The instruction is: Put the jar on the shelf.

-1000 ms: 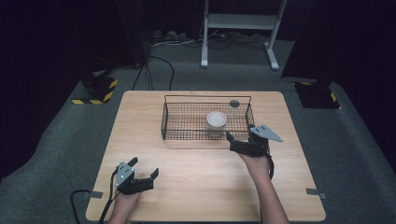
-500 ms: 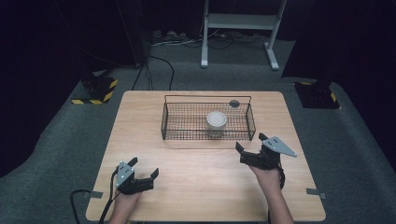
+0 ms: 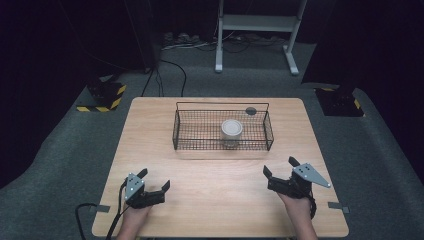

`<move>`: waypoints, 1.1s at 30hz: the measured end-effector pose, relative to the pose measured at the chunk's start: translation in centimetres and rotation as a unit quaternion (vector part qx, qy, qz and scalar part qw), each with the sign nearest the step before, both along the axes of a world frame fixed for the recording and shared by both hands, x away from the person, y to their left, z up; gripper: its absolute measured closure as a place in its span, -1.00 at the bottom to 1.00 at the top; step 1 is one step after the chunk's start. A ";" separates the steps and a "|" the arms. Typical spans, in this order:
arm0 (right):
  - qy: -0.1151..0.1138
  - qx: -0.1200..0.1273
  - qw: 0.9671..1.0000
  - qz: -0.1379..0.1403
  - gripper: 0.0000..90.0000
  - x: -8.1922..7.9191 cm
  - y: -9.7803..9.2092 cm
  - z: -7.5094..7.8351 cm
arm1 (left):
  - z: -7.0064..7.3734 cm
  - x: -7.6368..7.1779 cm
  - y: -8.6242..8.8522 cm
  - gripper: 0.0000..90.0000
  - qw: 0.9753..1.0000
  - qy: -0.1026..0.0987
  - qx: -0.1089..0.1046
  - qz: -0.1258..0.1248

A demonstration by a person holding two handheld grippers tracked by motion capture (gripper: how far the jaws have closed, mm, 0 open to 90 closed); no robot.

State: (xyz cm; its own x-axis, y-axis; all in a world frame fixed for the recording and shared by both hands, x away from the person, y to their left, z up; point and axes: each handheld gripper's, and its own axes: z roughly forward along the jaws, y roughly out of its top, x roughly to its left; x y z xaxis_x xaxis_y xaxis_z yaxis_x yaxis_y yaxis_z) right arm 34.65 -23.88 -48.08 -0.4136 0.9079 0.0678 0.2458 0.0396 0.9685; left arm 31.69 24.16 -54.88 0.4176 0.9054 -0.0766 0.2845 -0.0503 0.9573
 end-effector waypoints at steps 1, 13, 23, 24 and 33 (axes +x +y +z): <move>0.001 -0.001 1.000 -0.003 -1.00 -0.2 -0.1 -0.2 | 0.0 0.0 0.0 -0.99 1.000 0.000 0.000 0.000; 0.021 0.010 0.999 -0.039 -1.00 -1.9 -2.9 -2.6 | 0.0 0.0 -0.1 -0.99 1.000 -0.001 0.005 0.002; 0.034 0.005 0.998 -0.058 -1.00 -2.8 -4.4 -3.6 | 0.0 0.0 0.0 -0.99 1.000 0.000 0.002 0.002; 0.037 0.005 0.998 -0.060 -1.00 -2.9 -4.5 -3.7 | 0.0 0.0 -0.1 -0.99 1.000 0.000 0.002 0.002; 0.052 0.005 0.996 -0.076 -1.00 -3.7 -5.4 -4.5 | 0.0 0.0 -0.1 -0.99 1.000 0.000 0.003 0.001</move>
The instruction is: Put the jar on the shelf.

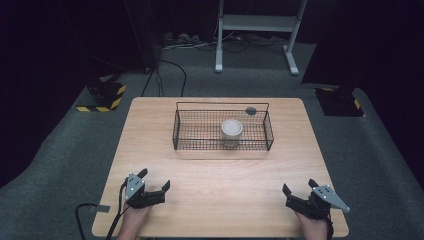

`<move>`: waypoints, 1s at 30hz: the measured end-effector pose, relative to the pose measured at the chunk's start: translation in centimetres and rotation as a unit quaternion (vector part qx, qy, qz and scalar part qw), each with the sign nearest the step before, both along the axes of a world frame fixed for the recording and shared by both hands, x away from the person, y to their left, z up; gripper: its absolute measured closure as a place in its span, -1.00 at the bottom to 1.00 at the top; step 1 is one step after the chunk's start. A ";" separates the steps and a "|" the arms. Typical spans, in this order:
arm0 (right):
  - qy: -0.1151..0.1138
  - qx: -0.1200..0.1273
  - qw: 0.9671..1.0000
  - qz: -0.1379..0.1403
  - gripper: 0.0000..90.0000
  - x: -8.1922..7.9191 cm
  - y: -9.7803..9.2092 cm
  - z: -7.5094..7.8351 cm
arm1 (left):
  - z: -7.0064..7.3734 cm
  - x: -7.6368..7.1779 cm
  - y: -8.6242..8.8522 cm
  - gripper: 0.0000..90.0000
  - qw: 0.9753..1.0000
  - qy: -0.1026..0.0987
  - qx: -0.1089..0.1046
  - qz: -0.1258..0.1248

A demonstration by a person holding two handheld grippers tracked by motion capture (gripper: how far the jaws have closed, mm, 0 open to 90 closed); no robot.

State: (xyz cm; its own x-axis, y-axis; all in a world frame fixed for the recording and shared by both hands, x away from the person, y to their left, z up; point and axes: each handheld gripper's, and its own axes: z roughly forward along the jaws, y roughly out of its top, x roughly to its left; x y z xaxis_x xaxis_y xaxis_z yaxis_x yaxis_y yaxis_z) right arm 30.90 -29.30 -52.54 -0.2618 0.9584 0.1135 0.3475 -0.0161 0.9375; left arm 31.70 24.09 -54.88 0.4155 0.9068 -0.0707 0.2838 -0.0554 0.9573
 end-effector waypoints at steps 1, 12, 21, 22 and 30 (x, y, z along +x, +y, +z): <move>0.002 0.000 1.000 -0.002 -1.00 -0.1 -0.1 0.0 | 0.0 0.0 0.0 -0.99 1.000 0.000 0.000 0.000; 0.024 -0.022 0.999 -0.014 -1.00 -0.2 -0.2 -0.7 | 0.0 0.0 0.0 -0.99 1.000 0.000 -0.001 -0.001; 0.060 -0.040 0.997 -0.023 -1.00 0.2 0.0 -1.4 | 0.0 0.0 0.0 -0.99 1.000 0.000 -0.001 0.000; 0.063 -0.041 0.997 -0.023 -1.00 0.3 0.0 -1.5 | 0.0 0.0 0.0 -0.99 1.000 0.000 -0.001 -0.001; 0.086 -0.043 0.995 -0.028 -0.99 0.6 -0.1 -1.9 | 0.0 0.0 0.0 -0.99 1.000 0.000 -0.001 -0.001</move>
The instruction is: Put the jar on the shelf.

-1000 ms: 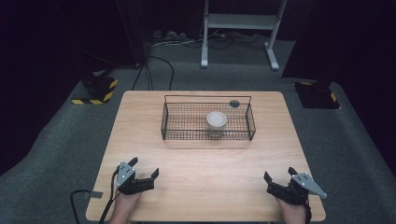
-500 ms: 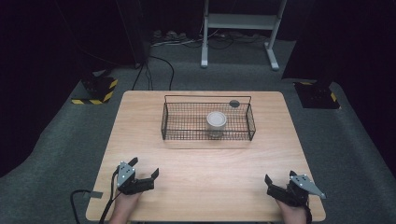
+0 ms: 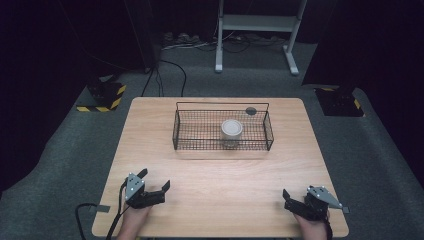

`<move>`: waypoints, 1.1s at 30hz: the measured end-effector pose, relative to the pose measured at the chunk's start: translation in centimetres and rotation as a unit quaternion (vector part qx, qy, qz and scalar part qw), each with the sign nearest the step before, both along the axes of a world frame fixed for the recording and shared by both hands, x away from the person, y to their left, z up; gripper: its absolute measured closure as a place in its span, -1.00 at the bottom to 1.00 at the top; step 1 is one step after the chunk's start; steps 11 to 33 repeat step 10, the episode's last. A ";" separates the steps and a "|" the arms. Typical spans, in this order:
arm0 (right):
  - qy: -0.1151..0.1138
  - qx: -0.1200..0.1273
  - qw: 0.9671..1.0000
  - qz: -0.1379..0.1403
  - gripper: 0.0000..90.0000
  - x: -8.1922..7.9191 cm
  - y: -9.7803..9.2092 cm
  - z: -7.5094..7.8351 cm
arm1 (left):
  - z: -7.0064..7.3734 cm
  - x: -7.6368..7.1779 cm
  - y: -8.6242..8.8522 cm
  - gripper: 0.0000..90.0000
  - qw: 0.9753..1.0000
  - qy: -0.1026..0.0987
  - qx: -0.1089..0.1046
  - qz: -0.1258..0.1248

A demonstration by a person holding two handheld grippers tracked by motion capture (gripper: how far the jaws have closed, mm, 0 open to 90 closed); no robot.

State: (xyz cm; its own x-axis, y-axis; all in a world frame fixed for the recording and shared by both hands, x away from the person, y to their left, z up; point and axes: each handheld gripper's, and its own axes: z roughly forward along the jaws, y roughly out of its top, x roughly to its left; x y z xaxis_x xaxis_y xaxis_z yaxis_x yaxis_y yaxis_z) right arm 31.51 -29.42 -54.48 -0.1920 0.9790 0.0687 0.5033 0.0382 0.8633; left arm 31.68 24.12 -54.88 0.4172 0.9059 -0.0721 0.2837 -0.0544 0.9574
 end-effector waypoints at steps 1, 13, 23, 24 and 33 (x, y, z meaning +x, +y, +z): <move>0.005 0.002 1.000 0.000 -1.00 0.1 -0.1 0.0 | 0.0 0.0 0.0 -0.99 1.000 0.000 0.000 0.000; 0.025 0.006 1.000 -0.005 -1.00 0.6 -0.1 -0.1 | 0.0 0.0 -0.1 -0.99 1.000 -0.002 0.005 0.001; 0.025 0.006 1.000 -0.005 -1.00 0.6 -0.1 -0.1 | 0.0 0.0 -0.1 -0.99 1.000 -0.002 0.005 0.001; 0.025 0.006 1.000 -0.005 -1.00 0.6 -0.1 -0.1 | 0.0 0.0 -0.1 -0.99 1.000 -0.002 0.005 0.001; 0.025 0.006 1.000 -0.005 -1.00 0.6 -0.1 -0.1 | 0.0 0.0 -0.1 -0.99 1.000 -0.002 0.005 0.001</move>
